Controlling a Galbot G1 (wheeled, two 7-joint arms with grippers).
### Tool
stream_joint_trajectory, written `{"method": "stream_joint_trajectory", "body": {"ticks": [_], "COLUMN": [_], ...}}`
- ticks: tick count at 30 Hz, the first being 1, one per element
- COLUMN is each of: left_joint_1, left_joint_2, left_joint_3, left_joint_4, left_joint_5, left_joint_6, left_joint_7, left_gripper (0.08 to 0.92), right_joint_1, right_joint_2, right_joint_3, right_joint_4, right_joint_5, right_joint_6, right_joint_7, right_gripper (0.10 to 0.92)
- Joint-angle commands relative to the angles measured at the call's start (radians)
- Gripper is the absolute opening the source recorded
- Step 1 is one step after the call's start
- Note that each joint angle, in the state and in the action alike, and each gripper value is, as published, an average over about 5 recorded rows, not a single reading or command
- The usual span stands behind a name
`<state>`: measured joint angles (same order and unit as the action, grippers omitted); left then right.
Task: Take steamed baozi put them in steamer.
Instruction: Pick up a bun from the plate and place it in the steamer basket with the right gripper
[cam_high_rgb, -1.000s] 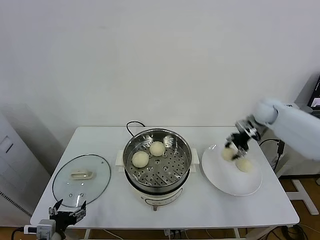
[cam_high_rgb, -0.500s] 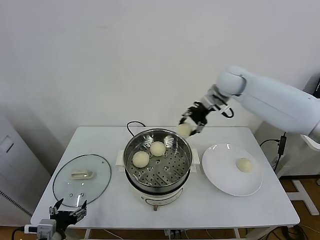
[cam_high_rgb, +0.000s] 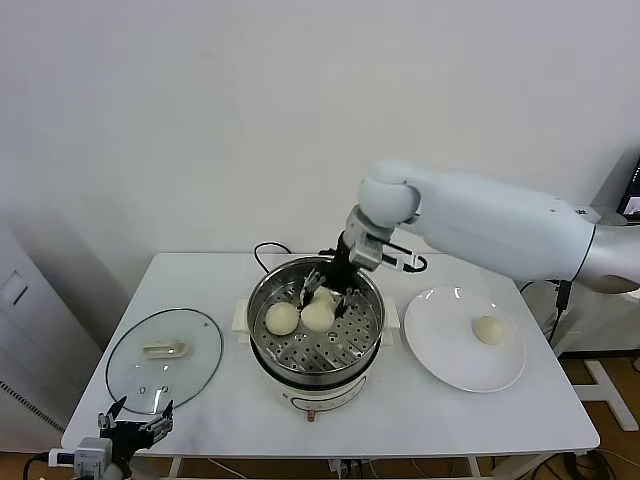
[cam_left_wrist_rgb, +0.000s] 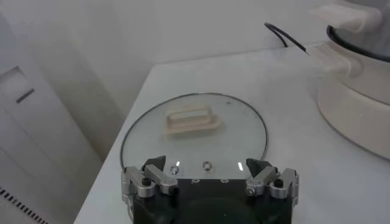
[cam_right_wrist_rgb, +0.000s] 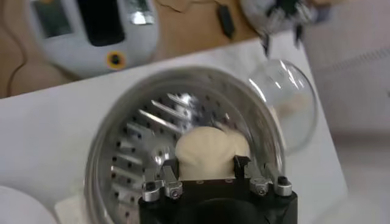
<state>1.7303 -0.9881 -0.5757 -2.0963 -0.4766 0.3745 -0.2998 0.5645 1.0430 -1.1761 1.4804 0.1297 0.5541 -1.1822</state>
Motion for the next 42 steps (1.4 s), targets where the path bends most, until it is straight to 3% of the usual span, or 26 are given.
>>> {"method": "stream_joint_trajectory", "body": {"ticks": [1, 16, 25, 36, 42], "left_joint_1": [0.000, 0.002, -0.001, -0.004, -0.006], "left_joint_2": [0.001, 0.001, 0.004, 0.012, 0.015], "left_joint_3": [0.000, -0.001, -0.001, 0.000, -0.002], "left_joint_4": [0.001, 0.006, 0.015, 0.022, 0.018], "left_joint_5": [0.001, 0.000, -0.002, -0.005, -0.007], "left_joint_6": [-0.001, -0.003, -0.006, -0.010, -0.010], "left_joint_7": [0.000, 0.000, 0.000, 0.002, 0.002], "left_gripper": [0.823, 0.823, 0.823, 0.823, 0.823], "right_joint_1": [-0.042, -0.165, -0.210, -0.166, -0.077], "right_joint_2": [0.032, 0.059, 0.079, 0.065, 0.018], "right_joint_3": [-0.012, 0.042, 0.055, 0.132, 0.215], "right_joint_4": [0.073, 0.052, 0.026, -0.020, -0.194], "right_joint_5": [-0.160, -0.338, -0.364, -0.372, -0.231], "right_joint_6": [0.131, 0.184, 0.174, 0.164, 0.066], "right_joint_7": [-0.020, -0.032, -0.018, -0.020, -0.049], "right_gripper": [0.543, 0.543, 0.555, 0.806, 0.822]}}
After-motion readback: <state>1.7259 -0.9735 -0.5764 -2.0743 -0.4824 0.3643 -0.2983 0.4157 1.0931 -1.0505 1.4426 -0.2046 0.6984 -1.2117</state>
